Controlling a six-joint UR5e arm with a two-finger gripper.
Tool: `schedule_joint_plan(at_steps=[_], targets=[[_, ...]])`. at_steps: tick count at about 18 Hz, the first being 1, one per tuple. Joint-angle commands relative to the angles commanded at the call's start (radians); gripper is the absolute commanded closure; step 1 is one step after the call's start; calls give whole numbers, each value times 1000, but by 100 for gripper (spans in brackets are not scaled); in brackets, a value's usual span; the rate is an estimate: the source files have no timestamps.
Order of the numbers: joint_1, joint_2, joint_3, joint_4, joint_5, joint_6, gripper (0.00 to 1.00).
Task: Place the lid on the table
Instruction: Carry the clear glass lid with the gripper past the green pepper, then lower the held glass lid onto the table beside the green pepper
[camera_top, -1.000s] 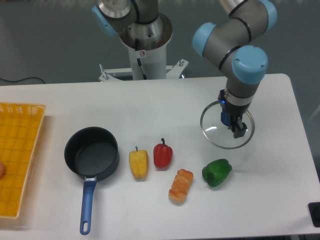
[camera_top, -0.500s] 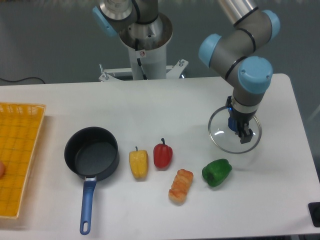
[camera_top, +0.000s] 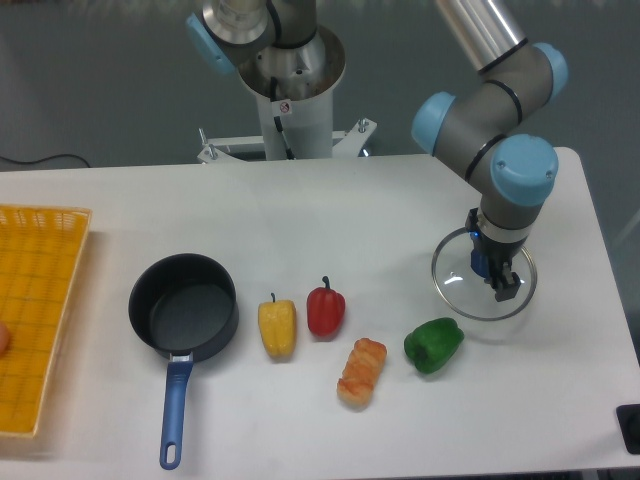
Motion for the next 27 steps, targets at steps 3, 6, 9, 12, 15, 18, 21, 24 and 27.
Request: schedule_joint_plan(at_steps=[3, 6, 9, 12, 15, 18, 21, 24, 27], targets=[[8, -15, 2, 11, -3, 0, 47], [8, -28, 2, 12, -6, -2, 47], [8, -40, 2, 14, -6, -3, 47], [8, -45, 2, 15, -9, -3, 47], [8, -52, 2, 15, -29, -2, 47], [8, -61, 0, 18, -29, -5, 47], [8, -64, 0, 23, -31, -6, 47], [8, -66, 0, 25, -29, -8, 47], [6, -71, 0, 25, -29, -9, 47]])
